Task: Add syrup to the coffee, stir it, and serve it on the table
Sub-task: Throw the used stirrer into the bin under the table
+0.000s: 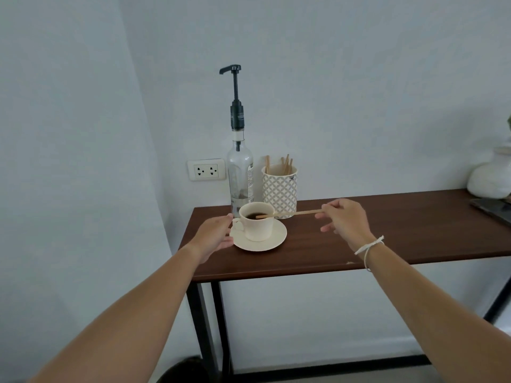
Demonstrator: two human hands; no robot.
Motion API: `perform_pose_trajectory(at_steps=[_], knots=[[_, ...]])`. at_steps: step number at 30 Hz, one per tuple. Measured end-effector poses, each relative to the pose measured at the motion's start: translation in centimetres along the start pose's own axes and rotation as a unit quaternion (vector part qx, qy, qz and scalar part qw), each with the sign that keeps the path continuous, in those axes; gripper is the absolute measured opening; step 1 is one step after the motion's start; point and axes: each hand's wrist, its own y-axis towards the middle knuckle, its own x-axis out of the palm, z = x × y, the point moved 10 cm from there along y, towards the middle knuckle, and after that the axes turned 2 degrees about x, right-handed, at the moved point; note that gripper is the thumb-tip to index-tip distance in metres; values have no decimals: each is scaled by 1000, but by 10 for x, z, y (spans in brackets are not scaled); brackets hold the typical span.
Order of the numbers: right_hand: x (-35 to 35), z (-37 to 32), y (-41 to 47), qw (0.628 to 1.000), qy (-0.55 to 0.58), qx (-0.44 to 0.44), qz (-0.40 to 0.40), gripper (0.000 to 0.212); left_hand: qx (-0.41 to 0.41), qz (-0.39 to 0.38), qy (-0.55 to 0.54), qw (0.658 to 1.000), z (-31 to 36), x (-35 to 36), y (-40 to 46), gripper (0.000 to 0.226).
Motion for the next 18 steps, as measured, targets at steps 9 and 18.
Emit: perform_pose_trajectory(at_steps=[9,18], knots=[[32,-12,-34,987,145,61,-13,12,94,72,210,971,22,-89,-20,53],[135,-52,-76,986,156,57,-29,8,186,74,445,873,29,-191,-2,56]])
